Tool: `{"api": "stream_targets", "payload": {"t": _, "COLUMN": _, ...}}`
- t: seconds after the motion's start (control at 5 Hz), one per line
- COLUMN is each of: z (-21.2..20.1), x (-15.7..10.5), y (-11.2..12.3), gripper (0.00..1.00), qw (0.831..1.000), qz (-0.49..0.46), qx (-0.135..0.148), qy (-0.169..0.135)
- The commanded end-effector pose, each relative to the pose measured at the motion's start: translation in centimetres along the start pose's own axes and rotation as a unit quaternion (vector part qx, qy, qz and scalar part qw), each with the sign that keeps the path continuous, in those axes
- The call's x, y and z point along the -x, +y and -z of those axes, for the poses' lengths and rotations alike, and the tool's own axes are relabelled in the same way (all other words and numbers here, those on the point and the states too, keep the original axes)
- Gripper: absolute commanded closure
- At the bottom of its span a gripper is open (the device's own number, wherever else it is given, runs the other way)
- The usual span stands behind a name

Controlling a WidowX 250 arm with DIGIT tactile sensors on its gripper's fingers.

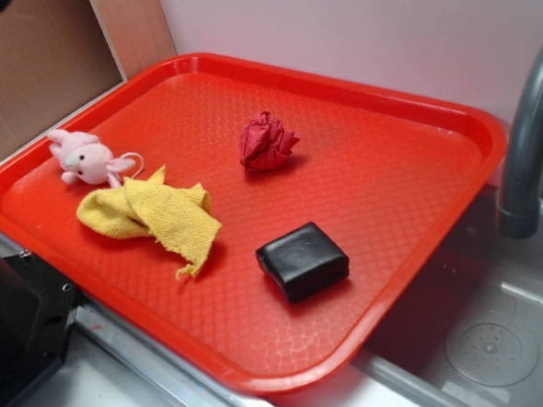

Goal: Grab the black box.

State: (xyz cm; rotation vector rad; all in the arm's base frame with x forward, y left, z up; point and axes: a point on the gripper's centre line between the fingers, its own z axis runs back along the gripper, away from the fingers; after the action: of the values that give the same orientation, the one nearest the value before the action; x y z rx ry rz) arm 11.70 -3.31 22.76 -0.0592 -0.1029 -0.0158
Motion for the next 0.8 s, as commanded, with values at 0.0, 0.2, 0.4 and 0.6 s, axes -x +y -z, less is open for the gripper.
{"api": "stream_targets", "payload": {"t": 0.0, "z": 1.7, "x": -0.9, "y": -4.1, "gripper": 0.00, "qw": 0.998, "qz": 0.042, "qx": 0.014, "qy": -0.042}}
{"api": "stream_targets", "payload": {"t": 0.2, "z": 3.6, "x": -1.6, "y": -6.2, "gripper": 0.00, "qw": 0.997, "qz": 0.060, "qx": 0.011, "qy": -0.051}}
{"api": "stream_targets", "payload": {"t": 0.4, "z": 5.6, "x": -2.7, "y": -7.7, "gripper": 0.00, "qw": 0.995, "qz": 0.070, "qx": 0.013, "qy": -0.068}}
{"api": "stream_targets", "payload": {"t": 0.6, "z": 8.5, "x": -4.5, "y": -8.9, "gripper": 0.00, "qw": 0.996, "qz": 0.074, "qx": 0.007, "qy": -0.056}}
